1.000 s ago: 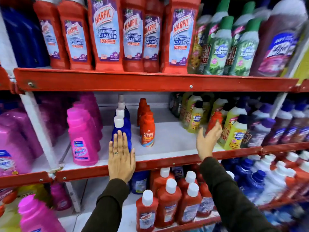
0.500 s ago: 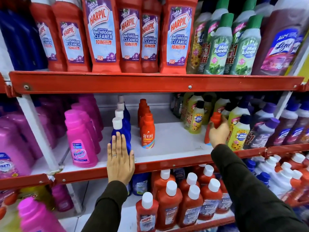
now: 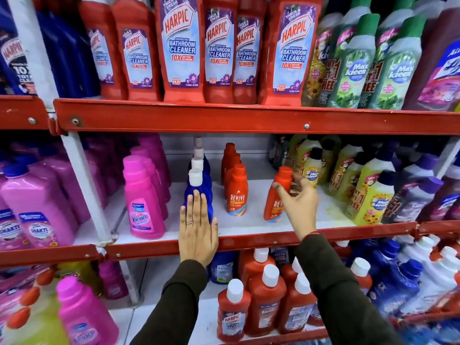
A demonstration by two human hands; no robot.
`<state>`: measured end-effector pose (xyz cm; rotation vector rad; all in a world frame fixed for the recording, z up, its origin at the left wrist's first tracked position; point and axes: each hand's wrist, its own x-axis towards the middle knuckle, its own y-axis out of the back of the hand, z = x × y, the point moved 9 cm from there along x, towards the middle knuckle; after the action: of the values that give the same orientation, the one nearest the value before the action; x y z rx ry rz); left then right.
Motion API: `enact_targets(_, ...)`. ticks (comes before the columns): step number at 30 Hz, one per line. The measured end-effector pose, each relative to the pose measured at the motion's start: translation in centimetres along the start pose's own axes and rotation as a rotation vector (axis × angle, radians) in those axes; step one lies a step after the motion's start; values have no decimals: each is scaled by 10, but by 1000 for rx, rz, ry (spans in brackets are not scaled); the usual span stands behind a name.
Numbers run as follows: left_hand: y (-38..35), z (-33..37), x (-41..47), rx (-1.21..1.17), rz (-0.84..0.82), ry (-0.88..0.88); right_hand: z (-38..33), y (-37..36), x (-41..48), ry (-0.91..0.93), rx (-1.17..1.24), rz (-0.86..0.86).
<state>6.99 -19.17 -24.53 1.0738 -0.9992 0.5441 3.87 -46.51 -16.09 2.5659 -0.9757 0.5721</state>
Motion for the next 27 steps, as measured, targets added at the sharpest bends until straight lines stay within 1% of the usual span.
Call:
enact_targets(4,0,-1,0,10,-6,2,-17,-33,-22,35,-41,-76)
enact_targets(10,0,0,0,27,-14,-3,-32,-64,-39,64,-89,-128)
enact_targets(22,-3,2,-1,50,-33,-11,-35,-74,-50,83,-167,-141)
enact_targets(25,0,4,0,70,-38,5,-31,-79,-52,96,-197,-209)
enact_targets(27,5,12,1,43,-52,18,-26,-79,-57,72,-113,-253)
